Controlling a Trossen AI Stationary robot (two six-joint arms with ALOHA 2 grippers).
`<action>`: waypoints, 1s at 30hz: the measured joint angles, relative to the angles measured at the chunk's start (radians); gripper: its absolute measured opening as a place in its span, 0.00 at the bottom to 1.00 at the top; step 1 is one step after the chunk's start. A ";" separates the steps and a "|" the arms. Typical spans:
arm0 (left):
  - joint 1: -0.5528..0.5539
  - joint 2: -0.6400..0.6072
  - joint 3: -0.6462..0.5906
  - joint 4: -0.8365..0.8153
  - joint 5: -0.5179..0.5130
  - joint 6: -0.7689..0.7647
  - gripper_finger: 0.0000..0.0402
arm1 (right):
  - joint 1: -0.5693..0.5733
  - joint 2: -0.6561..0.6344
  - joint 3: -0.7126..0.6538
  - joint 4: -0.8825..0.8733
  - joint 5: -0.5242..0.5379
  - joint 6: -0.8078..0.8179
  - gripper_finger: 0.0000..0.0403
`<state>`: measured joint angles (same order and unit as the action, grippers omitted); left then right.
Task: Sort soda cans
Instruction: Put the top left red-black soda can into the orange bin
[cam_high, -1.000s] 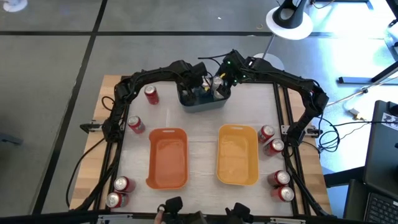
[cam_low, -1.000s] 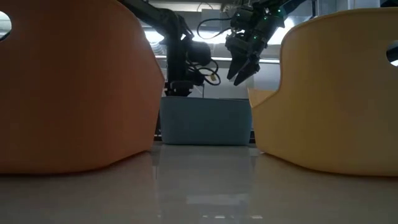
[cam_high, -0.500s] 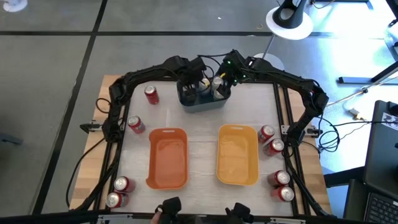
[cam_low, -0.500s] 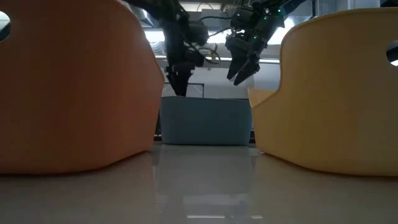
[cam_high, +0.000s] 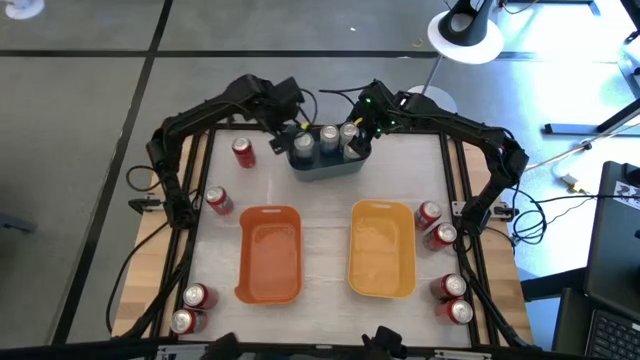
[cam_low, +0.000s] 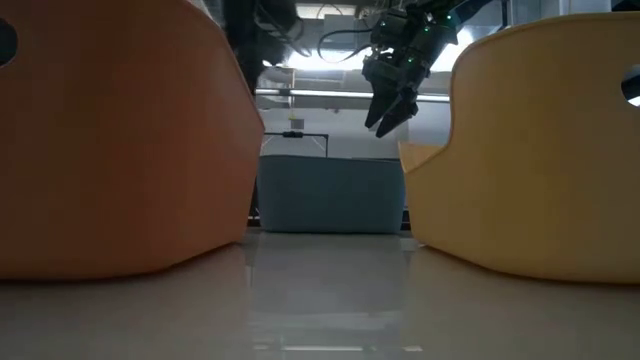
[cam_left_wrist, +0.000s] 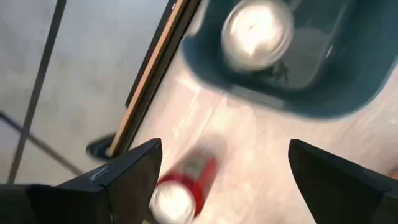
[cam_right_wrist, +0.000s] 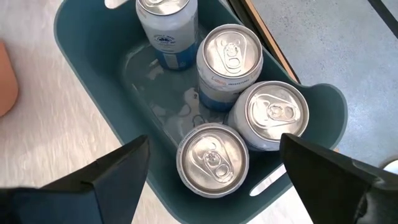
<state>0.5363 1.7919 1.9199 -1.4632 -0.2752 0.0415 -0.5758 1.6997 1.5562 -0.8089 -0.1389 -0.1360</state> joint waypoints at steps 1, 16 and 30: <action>0.003 -0.015 -0.005 -0.018 0.000 -0.014 0.83 | 0.000 0.000 0.000 0.000 0.000 0.000 0.88; 0.147 -0.332 -0.448 0.132 -0.064 -0.247 0.83 | 0.000 0.000 0.000 0.049 0.000 0.000 0.88; 0.268 -0.331 -0.642 0.265 0.071 -0.192 0.83 | 0.000 0.000 0.000 0.056 0.000 0.006 0.88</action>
<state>0.8042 1.4612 1.2778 -1.1983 -0.2041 -0.1510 -0.5755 1.6997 1.5562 -0.7531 -0.1390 -0.1300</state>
